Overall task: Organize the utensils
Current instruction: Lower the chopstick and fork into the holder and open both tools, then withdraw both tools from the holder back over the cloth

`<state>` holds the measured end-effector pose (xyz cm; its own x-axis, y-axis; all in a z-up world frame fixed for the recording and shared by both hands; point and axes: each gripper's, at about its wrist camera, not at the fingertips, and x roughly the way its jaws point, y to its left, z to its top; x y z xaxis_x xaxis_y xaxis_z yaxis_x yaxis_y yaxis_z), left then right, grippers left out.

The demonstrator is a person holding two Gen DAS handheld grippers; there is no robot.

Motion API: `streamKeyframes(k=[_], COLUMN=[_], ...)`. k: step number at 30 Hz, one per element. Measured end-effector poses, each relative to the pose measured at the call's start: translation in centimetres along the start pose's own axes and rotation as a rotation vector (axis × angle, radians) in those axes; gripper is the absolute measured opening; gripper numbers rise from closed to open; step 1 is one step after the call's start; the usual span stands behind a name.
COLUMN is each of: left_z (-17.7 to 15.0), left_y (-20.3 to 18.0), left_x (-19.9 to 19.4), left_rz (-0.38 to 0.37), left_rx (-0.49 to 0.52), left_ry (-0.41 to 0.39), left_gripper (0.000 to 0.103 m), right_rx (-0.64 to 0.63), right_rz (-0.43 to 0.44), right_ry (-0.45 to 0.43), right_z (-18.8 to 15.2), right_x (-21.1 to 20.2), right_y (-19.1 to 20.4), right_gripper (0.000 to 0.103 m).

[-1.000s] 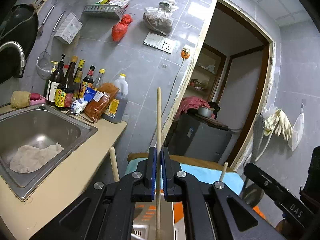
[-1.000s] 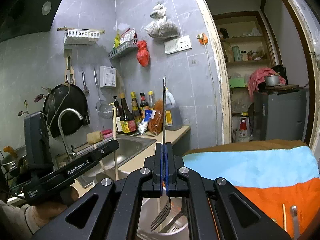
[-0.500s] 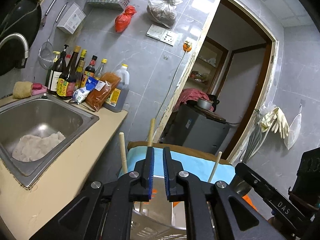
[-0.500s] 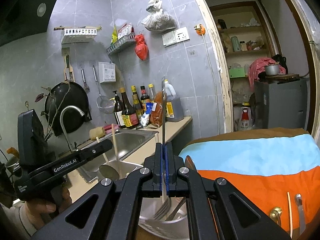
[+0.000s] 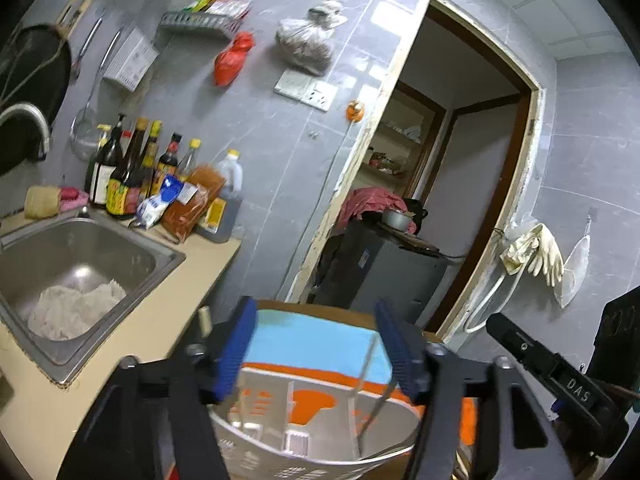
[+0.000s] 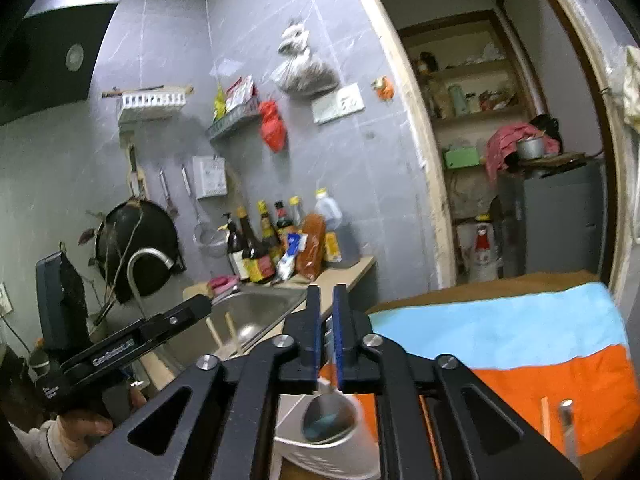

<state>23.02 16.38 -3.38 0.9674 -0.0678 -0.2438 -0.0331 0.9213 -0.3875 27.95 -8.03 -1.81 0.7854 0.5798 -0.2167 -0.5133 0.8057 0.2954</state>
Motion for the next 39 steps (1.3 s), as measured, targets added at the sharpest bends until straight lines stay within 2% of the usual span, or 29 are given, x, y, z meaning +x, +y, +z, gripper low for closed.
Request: streamKeyframes(k=[1,3,7,9,12,14,19,28,34,39], left_z=[0.1,0.3,0.4,0.3,0.0,-0.3,-1.7,-4.9,-7.3,-9.5], left_y=[-0.6,-2.4,-5.9,-7.6,-9.8,-11.1,-14.3,-18.6,-20.0,-20.7], left_x=[-0.2,-0.4,-0.7,-0.9,-0.9,-0.9,-0.8,-0.4,0.2,1.1], left_rz=[-0.002,-0.011,-0.014,-0.009,-0.008,-0.005,-0.001,0.015,0.024,0.029], left_rx=[0.008,0.035,0.086,0.097,0.112,0.127,0.174,0.223,0.262,0.28], left_ry=[-0.006,-0.019,-0.046,-0.071,-0.081,-0.082,-0.08,-0.057,-0.028,0.031], left_gripper=[0.073,0.079,0.099,0.103,0.103,0.103,0.103,0.103,0.103,0.103], right_rx=[0.003,0.013,-0.012,-0.033,-0.047,-0.057,-0.107,-0.133,-0.114,-0.086], right_rz=[-0.011,-0.023,-0.074,-0.105,-0.151,-0.173,-0.262,-0.335,-0.366,-0.361], right_ry=[-0.015,-0.047,-0.082,-0.097,-0.119,-0.131,-0.153,-0.118,-0.075,-0.016], right_z=[0.6,1.5,3.3,4.1,5.3,6.0,6.7,6.6,4.8,2.9], right_x=[-0.8,-2.1,-4.8,-6.3,-8.5,-9.8,-12.8,-15.3,-15.6,-15.0], right_y=[-0.5,-1.3,-3.0,-3.9,-5.5,-6.5,-8.9,-13.2,-16.0,-18.3], right_gripper=[0.035,0.051,0.051,0.054,0.075,0.078,0.096,0.098,0.099,0.099])
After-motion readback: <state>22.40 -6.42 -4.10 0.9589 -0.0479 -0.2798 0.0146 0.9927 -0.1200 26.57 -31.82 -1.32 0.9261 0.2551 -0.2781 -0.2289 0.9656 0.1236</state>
